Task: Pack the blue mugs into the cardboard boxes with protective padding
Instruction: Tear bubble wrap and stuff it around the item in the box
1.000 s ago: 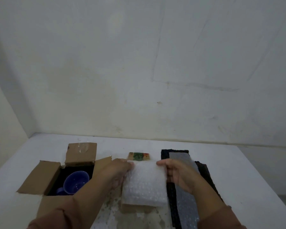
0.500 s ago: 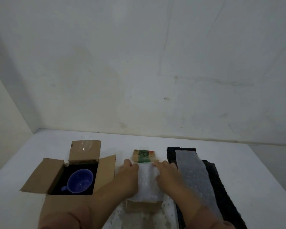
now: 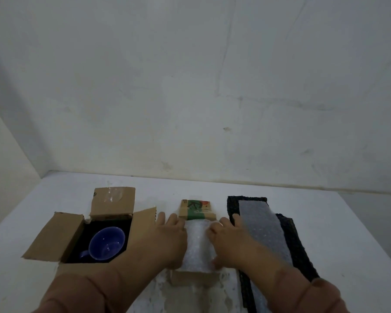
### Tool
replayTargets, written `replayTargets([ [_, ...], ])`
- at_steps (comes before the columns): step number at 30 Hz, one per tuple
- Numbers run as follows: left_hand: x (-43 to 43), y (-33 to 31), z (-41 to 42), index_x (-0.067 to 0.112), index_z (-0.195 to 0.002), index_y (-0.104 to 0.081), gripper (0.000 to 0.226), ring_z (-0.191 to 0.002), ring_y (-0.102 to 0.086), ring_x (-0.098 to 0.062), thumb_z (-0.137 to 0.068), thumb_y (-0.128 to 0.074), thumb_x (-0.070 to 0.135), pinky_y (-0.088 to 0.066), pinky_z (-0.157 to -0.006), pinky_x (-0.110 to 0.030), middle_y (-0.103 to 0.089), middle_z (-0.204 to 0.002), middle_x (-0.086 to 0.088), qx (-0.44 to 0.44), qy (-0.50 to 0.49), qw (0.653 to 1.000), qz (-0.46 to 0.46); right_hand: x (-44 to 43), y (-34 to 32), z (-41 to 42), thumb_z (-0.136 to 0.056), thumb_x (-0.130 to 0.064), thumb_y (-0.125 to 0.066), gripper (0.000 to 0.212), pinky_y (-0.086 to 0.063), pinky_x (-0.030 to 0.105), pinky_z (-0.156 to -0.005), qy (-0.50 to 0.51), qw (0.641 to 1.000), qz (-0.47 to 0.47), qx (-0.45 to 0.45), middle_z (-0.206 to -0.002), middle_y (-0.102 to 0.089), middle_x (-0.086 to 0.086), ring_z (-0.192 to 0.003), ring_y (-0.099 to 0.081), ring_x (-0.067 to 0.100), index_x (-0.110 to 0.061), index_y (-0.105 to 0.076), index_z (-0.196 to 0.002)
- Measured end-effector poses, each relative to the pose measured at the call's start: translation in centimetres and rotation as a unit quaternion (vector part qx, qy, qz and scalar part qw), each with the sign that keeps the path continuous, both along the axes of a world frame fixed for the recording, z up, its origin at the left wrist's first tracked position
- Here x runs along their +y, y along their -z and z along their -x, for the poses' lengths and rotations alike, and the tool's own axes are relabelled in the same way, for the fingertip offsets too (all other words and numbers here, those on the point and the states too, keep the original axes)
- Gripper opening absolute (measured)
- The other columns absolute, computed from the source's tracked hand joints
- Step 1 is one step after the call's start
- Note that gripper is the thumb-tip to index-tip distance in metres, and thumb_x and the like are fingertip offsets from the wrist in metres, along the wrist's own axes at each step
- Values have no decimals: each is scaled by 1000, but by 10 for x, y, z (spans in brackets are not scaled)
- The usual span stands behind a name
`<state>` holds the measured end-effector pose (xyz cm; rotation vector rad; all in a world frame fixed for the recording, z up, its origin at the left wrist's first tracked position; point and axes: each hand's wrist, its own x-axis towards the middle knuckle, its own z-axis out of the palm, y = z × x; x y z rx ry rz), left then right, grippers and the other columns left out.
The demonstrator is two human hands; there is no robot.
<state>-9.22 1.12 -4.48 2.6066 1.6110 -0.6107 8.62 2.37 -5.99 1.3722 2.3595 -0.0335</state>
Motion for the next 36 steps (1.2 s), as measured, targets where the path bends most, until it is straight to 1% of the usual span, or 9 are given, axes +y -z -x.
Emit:
replayTargets([
  [4, 2, -2, -9, 8, -131, -49, 54, -138, -18, -34, -84, -62, 30, -1, -113, -62, -41, -144, -12, 52, 21, 998, 25, -2, -5, 10, -81, -38, -63, 81, 0, 60, -112, -1, 999, 1, -47, -146, -31, 15, -136, -22, 35, -5, -24, -143],
  [9, -1, -3, -24, 6, -140, -40, 56, -146, 8, -36, -92, -54, 30, 14, -110, -64, -22, -156, -13, 103, 12, 994, 45, -4, 5, 24, -87, -33, -56, 74, -1, 59, -113, 30, 998, 2, -54, -148, -28, 17, -136, -19, 39, -6, -18, -145],
  [15, -2, -6, -18, 4, -141, -37, 60, -145, 3, -38, -90, -54, 31, 13, -111, -65, -20, -155, -17, 75, -7, 996, 38, 3, -8, 7, -74, -42, -68, 85, -10, 62, -110, 63, 996, 57, 14, -144, -33, 9, -127, -31, 35, -17, -24, -142],
  [19, 8, -4, -25, 10, -135, -47, 57, -145, 16, -35, -87, -60, 39, 18, -107, -66, -14, -159, -12, 111, -15, 989, 99, 0, -4, 22, -77, -39, -68, 96, 1, 67, -108, 69, 996, 35, -54, -148, -29, 12, -132, -29, 38, -15, -8, -148],
  [23, 14, 7, -29, 15, -144, -34, 69, -144, 21, -35, -87, -59, 45, 19, -105, -67, -7, -161, -7, 118, -27, 987, 109, 3, 7, 31, -84, -35, -61, 92, 10, 76, -102, 111, 990, 67, -58, -151, -27, 10, -131, -32, 41, -20, 2, -149],
  [28, 6, 13, -27, 17, -149, -21, 71, -143, 20, -38, -91, -51, 44, 19, -104, -67, -6, -161, -7, 88, -37, 992, 85, 5, 16, 15, -77, -47, -61, 93, 10, 76, -103, 141, 981, 128, 45, -148, -31, 4, -131, -34, 39, -35, 1, -147],
  [30, 2, 11, -26, 12, -148, -21, 70, -144, 16, -39, -91, -51, 38, 15, -108, -65, -7, -160, -12, 66, -45, 995, 61, 6, 10, 6, -75, -46, -64, 94, -3, 67, -111, 161, 964, 179, 114, -151, -30, 2, -134, -33, 35, -38, -3, -146],
  [33, 5, 6, -23, 7, -146, -28, 70, -145, 9, -40, -86, -60, 25, 9, -113, -63, -2, -159, -18, 52, -73, 995, 53, 5, -3, -18, -81, -24, -64, 76, -36, 34, -105, 214, 895, 195, 339, -151, -35, 1, -133, -38, 23, -31, -25, -145],
  [36, 8, -7, -35, 8, -137, -40, 57, -143, -7, -39, -82, -56, 14, 2, -114, -61, -21, -153, -18, 2, -84, 996, 43, -7, -7, -59, -88, -8, -55, 53, -44, 27, -87, 340, 804, 151, 464, -141, -48, 4, -121, -49, 19, -22, -43, -137],
])
